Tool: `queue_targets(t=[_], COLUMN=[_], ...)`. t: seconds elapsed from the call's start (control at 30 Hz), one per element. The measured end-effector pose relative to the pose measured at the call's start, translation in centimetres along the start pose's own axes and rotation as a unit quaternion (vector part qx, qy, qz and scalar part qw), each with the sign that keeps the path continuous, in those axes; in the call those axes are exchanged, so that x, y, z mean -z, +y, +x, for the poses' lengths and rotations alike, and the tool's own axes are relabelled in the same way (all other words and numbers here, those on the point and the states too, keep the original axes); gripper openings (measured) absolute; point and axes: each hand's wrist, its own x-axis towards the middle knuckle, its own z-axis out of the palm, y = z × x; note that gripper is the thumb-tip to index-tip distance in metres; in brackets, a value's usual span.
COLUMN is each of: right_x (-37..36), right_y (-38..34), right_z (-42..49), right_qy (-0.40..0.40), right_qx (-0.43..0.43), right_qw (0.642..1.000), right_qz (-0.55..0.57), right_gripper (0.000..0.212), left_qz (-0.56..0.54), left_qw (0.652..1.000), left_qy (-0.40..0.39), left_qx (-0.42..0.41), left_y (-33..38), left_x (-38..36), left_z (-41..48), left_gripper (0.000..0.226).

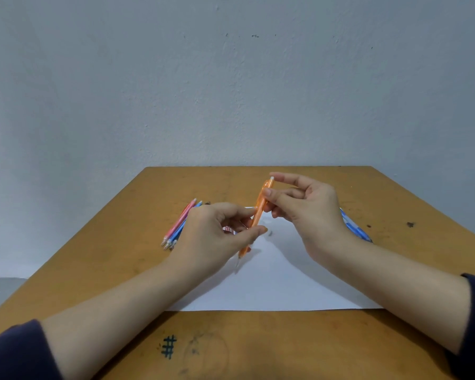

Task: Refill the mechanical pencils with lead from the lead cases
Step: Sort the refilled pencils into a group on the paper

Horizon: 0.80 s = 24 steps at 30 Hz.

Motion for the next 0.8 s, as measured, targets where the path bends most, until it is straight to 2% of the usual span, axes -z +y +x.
queue_targets(t=[0.13, 0.23, 0.33, 0.47, 0.8], right_x=[0.4, 1.1, 1.9, 2.4, 2.5], right_y=[-0.3, -0.2, 0.6, 1.4, 2.2], right_z=[0.6, 1.6, 2.4, 2.9, 2.8], right_qy=[0.011, 0.016, 0.004, -0.027, -0.064], right_qx=[-0.021, -0.056, -0.107, -0.132, -0.102], right_qw=[1.0, 0.998, 0.991, 0.973, 0.926], right_qz=[-0.008, -0.026, -0.085, -0.185, -0.358], right_gripper=[0.019, 0.013, 0.009, 0.01, 0.014], left_qz=[0.011, 0.104, 0.214, 0.274, 0.297], left_qw=[1.0, 0.992, 0.966, 0.924, 0.9], left_qy=[-0.025, -0.067, -0.14, -0.248, -0.295], left_qx=[0.002, 0.013, 0.036, 0.095, 0.122], left_y=[-0.9, -1.8, -2.9, -3.9, -3.8], left_x=[0.3, 0.6, 0.7, 0.7, 0.5], left_z=[0.5, 1.0, 1.3, 1.3, 1.5], left_gripper=[0.019, 0.031, 0.051, 0.077, 0.078])
